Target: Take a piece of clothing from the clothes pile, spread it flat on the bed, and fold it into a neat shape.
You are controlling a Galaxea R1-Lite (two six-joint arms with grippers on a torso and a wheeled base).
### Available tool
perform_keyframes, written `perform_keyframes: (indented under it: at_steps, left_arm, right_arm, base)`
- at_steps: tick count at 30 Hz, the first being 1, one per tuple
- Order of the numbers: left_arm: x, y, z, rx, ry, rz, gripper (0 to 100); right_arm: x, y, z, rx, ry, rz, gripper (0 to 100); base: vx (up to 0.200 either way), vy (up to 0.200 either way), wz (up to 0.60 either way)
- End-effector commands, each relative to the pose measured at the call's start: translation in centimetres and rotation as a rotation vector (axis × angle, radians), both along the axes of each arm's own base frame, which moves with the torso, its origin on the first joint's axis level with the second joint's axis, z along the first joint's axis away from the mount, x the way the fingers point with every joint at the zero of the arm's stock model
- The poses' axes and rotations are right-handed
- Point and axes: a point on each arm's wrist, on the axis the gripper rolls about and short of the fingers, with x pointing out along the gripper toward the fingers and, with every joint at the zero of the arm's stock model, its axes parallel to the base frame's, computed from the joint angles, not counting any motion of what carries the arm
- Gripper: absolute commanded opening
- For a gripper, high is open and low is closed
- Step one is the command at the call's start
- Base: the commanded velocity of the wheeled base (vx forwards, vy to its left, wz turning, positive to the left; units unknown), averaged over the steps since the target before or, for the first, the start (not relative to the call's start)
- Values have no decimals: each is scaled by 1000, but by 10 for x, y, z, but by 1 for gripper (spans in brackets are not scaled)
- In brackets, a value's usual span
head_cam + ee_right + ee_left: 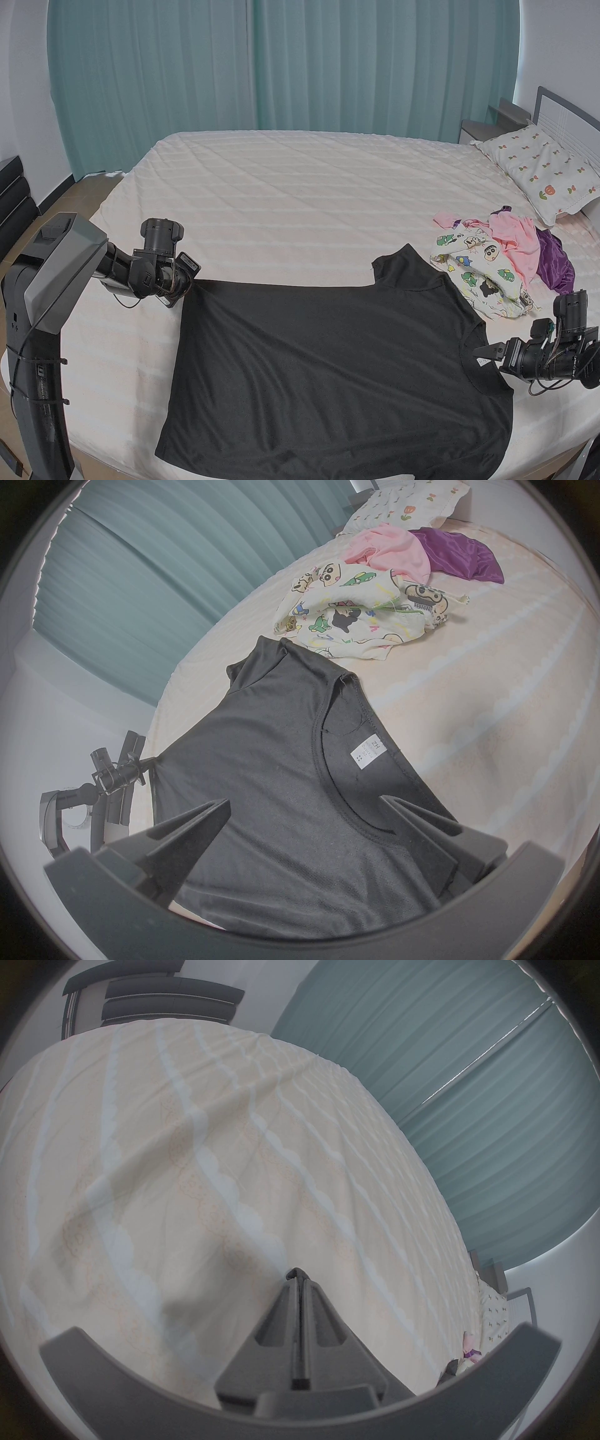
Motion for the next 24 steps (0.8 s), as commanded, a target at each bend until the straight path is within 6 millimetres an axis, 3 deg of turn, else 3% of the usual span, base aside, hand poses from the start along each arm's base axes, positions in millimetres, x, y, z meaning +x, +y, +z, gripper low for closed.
perform_keyframes:
  at_steps: [1, 6, 7, 13, 14, 15, 18, 20, 24]
  left_arm:
    - [1, 3, -1, 0, 0, 7, 0]
    - [2, 2, -1, -3, 0, 2, 0]
    - [1, 1, -1, -4, 0, -1, 100]
    - [-2, 1, 5, -6, -6, -2, 100]
    - [-7, 4, 19, -11, -30, 5, 100]
    - [-7, 4, 21, -11, -32, 6, 100]
    - [-28, 12, 41, -18, -42, 10, 100]
    - [-34, 12, 44, -18, -39, 8, 100]
    - [-67, 14, 62, -46, -36, -16, 100]
  right_arm:
    - [0, 0, 2, 0, -9, 1, 100]
    - [1, 0, 2, 2, -10, -1, 100]
    - [1, 0, 2, 2, -10, 1, 100]
    - [3, -1, 1, 4, -6, -2, 100]
    - [4, -1, 2, 5, -12, -1, 100]
    - [4, -1, 2, 5, -14, -1, 100]
    - [17, -1, 11, 6, -59, -1, 100]
    - [22, -1, 13, 11, -71, -6, 100]
    - [56, 4, 28, 49, -138, -19, 100]
  base:
    - [0, 0, 0]
    - [0, 0, 0]
    - [0, 0, 0]
    - [0, 0, 0]
    - [0, 0, 0]
    - [0, 0, 0]
    - [0, 0, 0]
    - [0, 0, 0]
    - [0, 0, 0]
